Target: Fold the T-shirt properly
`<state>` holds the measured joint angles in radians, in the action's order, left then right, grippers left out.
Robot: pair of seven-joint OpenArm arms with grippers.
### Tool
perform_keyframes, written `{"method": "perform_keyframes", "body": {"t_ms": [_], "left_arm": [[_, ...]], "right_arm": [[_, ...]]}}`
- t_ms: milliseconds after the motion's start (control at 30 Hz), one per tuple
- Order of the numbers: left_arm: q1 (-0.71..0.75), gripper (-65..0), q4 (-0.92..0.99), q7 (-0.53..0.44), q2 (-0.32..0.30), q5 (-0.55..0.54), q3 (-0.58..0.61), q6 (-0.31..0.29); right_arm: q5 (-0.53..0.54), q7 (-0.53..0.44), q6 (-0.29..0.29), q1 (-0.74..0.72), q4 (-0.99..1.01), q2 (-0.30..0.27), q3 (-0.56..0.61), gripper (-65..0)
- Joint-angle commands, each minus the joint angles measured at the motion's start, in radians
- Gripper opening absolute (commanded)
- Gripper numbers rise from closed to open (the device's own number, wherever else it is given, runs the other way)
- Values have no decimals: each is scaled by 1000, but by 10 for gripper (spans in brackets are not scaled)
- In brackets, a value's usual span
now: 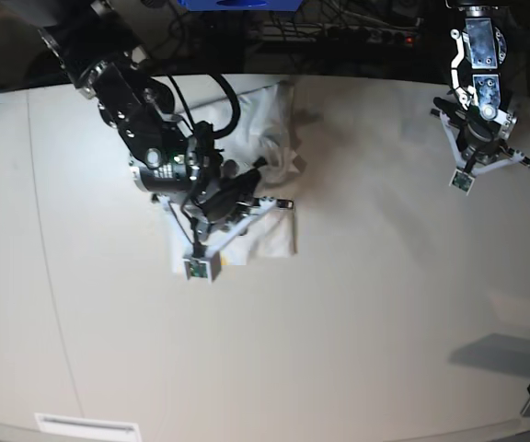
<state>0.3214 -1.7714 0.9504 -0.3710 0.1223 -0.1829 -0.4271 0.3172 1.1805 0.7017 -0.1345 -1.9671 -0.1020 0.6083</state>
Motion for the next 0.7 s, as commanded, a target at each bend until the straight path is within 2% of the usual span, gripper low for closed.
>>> {"method": "perform_keyframes", "body": {"t_ms": [0, 133, 233, 533, 667], "left_arm": [[-5, -650, -15, -5, -20, 12, -8, 4], [-9, -650, -15, -5, -20, 12, -8, 4], [-12, -650, -15, -5, -18, 10, -7, 4], [-5, -650, -15, -5, -18, 12, -7, 4], [-5, -650, -15, -5, -18, 12, -7, 4]], "right_arm": [[0, -49, -4, -1, -15, -5, -24, -647], [0, -129, -4, 80, -13, -54, -60, -647], [-2, -156, -4, 108, 4, -68, -60, -647], [1, -231, -4, 144, 94, -58, -51, -647], [1, -231, -4, 143, 119, -25, -47, -647]]}}
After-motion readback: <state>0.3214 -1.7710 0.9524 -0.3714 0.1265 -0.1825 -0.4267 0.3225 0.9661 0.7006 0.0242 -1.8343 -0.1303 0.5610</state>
